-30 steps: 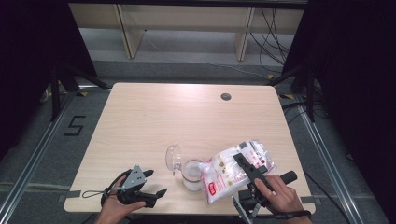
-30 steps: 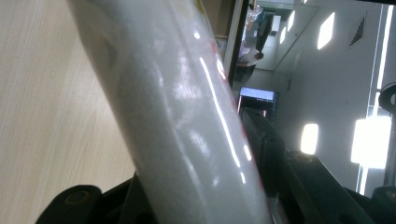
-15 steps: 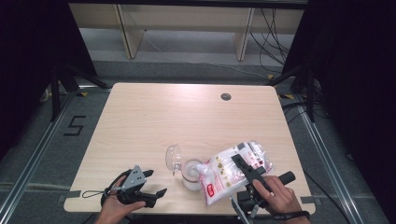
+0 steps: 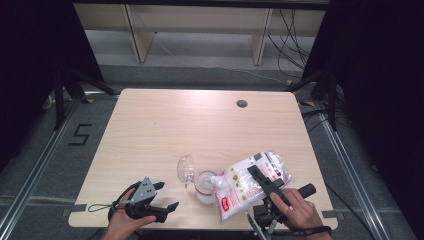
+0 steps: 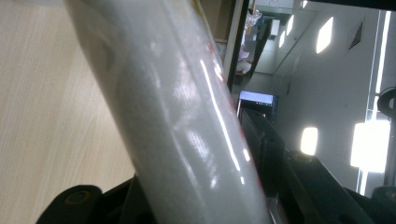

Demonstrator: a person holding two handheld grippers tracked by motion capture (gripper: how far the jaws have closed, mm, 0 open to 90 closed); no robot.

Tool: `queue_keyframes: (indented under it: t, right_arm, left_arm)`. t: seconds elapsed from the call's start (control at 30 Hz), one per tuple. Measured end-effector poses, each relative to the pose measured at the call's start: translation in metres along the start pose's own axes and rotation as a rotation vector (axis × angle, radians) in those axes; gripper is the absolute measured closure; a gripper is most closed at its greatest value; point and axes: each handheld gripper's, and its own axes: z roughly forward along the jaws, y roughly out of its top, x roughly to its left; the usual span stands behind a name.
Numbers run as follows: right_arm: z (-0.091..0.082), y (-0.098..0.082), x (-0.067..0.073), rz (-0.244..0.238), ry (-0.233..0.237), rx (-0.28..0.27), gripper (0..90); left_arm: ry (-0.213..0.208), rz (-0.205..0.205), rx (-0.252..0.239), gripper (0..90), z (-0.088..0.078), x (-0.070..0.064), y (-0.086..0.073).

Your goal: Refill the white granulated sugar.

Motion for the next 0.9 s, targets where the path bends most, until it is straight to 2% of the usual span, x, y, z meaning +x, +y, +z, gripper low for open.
queue_keyframes:
  t: [0.03,0.13,0.17,0.2,0.23,0.27,0.3,0.33,0.4,0.43,0.47,0.5,0.53,0.6,0.7,0.73,0.8,0.83,0.9]
  right_arm:
    - [-0.0002,0.0001,0.0015,0.017,0.008,0.010,67.0]
    - [-0.0008,-0.0001,0.0033,0.033,0.009,0.025,67.0]
    - [0.0003,-0.0002,0.0005,-0.008,-0.002,0.007,67.0]
    - [0.0002,-0.0006,0.0000,-0.015,-0.003,0.005,67.0]
    - [-0.0003,-0.0021,0.0026,0.027,0.014,0.020,67.0]
    - [-0.0006,-0.0026,0.0018,0.020,0.005,0.021,67.0]
    - [0.0001,-0.0038,-0.0011,-0.020,-0.002,0.009,67.0]
    - [-0.0006,-0.0047,0.0017,0.017,0.006,0.027,67.0]
    - [-0.0010,-0.0068,0.0031,0.031,0.014,0.040,67.0]
    - [0.0000,-0.0078,0.0012,0.001,-0.011,0.014,67.0]
    - [-0.0015,-0.0076,-0.0003,-0.008,-0.002,0.027,67.1]
    - [-0.0034,-0.0080,0.0017,0.018,0.009,0.044,67.1]
    - [-0.0029,-0.0087,0.0046,0.046,-0.007,0.024,67.1]
    - [-0.0048,-0.0082,-0.0002,-0.013,-0.001,0.021,67.1]
    - [-0.0066,-0.0071,0.0025,0.014,0.011,0.040,67.1]
    - [-0.0068,-0.0075,0.0051,0.044,0.014,0.040,67.1]
    - [-0.0073,-0.0067,0.0034,0.017,0.016,0.038,67.1]
    - [-0.0067,-0.0064,0.0009,-0.019,-0.001,0.015,67.1]
    - [-0.0078,-0.0050,0.0026,0.008,0.012,0.029,67.1]
  left_arm:
    - [0.001,0.012,0.010,18.0,-0.0007,0.0009,0.0001]
    - [0.001,0.005,0.004,18.1,-0.0003,0.0004,0.0000]
    - [0.001,0.015,0.013,18.1,-0.0010,0.0011,0.0001]
    - [0.000,0.001,0.000,18.0,0.0000,0.0000,0.0000]
    - [0.000,0.001,0.000,18.1,0.0000,-0.0001,-0.0001]
    - [-0.001,0.003,0.000,18.0,0.0000,0.0000,-0.0001]
    - [0.000,0.015,0.013,18.1,-0.0008,0.0010,0.0001]
    - [0.000,0.001,0.000,18.1,0.0000,0.0000,0.0000]
    - [0.000,0.000,-0.001,18.1,0.0000,0.0000,0.0000]
    - [0.000,-0.001,0.000,18.1,0.0000,0.0001,0.0000]
    - [0.001,0.013,0.012,18.1,-0.0010,0.0011,0.0001]
    - [0.004,-0.025,0.004,18.1,-0.0002,-0.0013,-0.0007]
    - [0.002,-0.032,-0.001,18.1,0.0001,-0.0017,-0.0007]
    - [0.003,-0.019,0.010,18.1,-0.0004,-0.0005,-0.0006]
    - [0.002,-0.025,-0.002,18.1,0.0001,-0.0015,-0.0006]
    - [0.004,-0.026,-0.001,18.1,-0.0003,-0.0012,-0.0005]
    - [0.004,-0.025,-0.002,18.0,-0.0002,-0.0006,-0.0006]
    - [0.004,-0.003,0.008,18.1,-0.0010,0.0008,-0.0004]
    - [0.004,-0.031,0.000,18.1,-0.0001,-0.0014,-0.0007]
